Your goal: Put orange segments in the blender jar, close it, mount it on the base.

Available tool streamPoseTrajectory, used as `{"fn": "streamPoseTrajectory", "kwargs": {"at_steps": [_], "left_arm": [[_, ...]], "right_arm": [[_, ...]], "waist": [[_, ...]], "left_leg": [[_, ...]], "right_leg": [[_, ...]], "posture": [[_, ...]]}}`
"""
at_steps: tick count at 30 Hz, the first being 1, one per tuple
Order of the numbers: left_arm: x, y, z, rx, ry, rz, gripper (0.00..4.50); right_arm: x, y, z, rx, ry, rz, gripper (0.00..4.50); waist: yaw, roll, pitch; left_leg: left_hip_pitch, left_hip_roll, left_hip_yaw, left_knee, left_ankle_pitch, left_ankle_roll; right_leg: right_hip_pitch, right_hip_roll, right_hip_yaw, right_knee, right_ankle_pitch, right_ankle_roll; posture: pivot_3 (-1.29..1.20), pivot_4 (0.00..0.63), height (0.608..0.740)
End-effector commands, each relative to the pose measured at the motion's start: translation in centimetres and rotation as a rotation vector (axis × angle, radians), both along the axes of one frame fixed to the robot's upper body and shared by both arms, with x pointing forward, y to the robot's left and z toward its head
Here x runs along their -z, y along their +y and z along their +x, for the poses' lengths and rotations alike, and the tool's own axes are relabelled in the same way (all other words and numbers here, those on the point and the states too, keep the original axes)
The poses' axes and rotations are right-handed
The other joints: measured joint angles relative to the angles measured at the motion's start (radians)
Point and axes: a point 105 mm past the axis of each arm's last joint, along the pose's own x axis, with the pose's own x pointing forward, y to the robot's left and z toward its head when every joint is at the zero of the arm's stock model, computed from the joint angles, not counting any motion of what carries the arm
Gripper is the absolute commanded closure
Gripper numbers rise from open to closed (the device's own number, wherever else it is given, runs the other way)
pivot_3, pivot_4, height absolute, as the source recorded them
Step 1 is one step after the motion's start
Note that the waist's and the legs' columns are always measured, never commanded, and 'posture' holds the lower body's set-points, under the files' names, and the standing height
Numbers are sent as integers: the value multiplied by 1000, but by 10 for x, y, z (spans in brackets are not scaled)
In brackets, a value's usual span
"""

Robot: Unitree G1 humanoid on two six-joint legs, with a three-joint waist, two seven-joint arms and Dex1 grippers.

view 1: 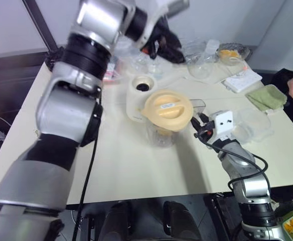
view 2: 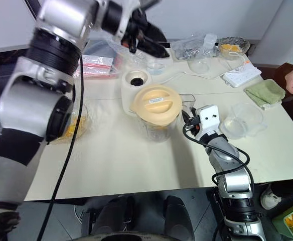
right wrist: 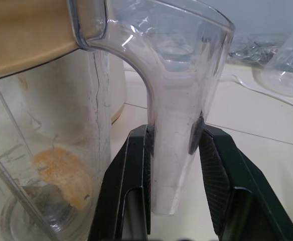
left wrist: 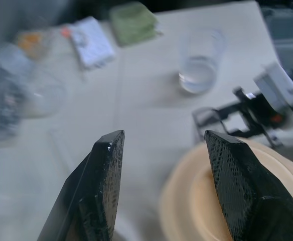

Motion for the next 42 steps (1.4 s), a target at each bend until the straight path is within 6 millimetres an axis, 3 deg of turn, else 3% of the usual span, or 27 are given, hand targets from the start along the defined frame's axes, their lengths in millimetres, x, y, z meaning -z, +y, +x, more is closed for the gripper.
{"fn": "streamPoseTrajectory", "kwargs": {"at_steps": [1, 4, 7, 8, 10, 12, 16, 19, 23, 27, 33, 42], "left_arm": [[-21, 28, 6, -82, -85, -92, 1878], [4, 60, 11, -140, -82, -89, 1878], [21, 96, -16, -50, -223, -174, 1878], [35, 115, -25, -85, -152, -181, 1878], [54, 134, -35, -145, -32, -182, 1878], [65, 142, -41, -208, -28, -198, 1878], [97, 156, -60, -320, 39, -280, 1878], [115, 164, -64, -421, 35, -322, 1878], [123, 178, -65, -526, 18, -391, 1878], [122, 186, -62, -588, -25, -412, 1878], [121, 191, -63, -631, -62, -429, 1878], [128, 188, -63, -643, -66, -427, 1878]], "right_arm": [[-2, -4, -2, 3, 14, -15, 3697], [-24, -11, 1, 37, -39, 15, 3697], [-63, -18, 6, 71, -128, 30, 3697], [-81, -20, 10, 85, -165, 41, 3697], [-102, -24, 13, 98, -201, 57, 3697], [-120, -28, 17, 111, -226, 70, 3697], [-181, -29, 35, 115, -342, 89, 3697], [-214, -30, 50, 131, -391, 91, 3697], [-253, -10, 64, 66, -457, 120, 3697], [-261, 15, 76, -30, -448, 144, 3697], [-245, 45, 98, -67, -383, 169, 3697], [-218, 61, 112, -74, -296, 198, 3697]], "waist": [[-1, 1, 1], [-5, 6, 3], [-9, 11, 10], [-5, 8, 16], [-4, 0, 29], [4, -4, 33], [0, -3, 33], [1, -3, 33], [-2, -3, 33], [-8, -3, 33], [-4, -3, 33], [-4, -3, 33]], "left_leg": [[0, 1, 0, 0, 0, 0], [3, 3, 0, 1, 0, 0], [4, 6, 1, 2, 2, -4], [3, 8, 2, 2, 4, -6], [-1, 7, 2, 3, 11, -18], [-5, 6, 2, 3, 13, -22], [-1, 6, 2, 4, 13, -22], [1, 6, 2, 5, 14, -22], [1, 6, 1, 4, 14, -23], [1, 7, 1, 4, 14, -23], [0, 7, 1, 2, 14, -23], [0, 7, 1, 2, 14, -23]], "right_leg": [[0, 0, 0, 0, 0, 0], [1, 1, 3, 1, 0, -4], [0, 2, 5, 5, 1, -7], [-2, 2, 6, 6, 2, -8], [-8, 2, 6, 13, 4, -6], [-10, 3, 3, 14, 5, -8], [-5, 2, 3, 13, 5, -8], [-4, 3, 3, 13, 6, -10], [-4, 4, 1, 13, 7, -11], [-4, 4, 2, 13, 7, -10], [-5, 4, 1, 14, 7, -10], [-5, 4, 1, 13, 7, -10]], "posture": [[0, 150, 740], [0, 150, 740], [0, 150, 740], [0, 150, 740], [0, 150, 740], [0, 150, 740], [0, 150, 740], [0, 150, 740], [0, 150, 740], [0, 150, 740], [0, 150, 740], [0, 150, 740]]}}
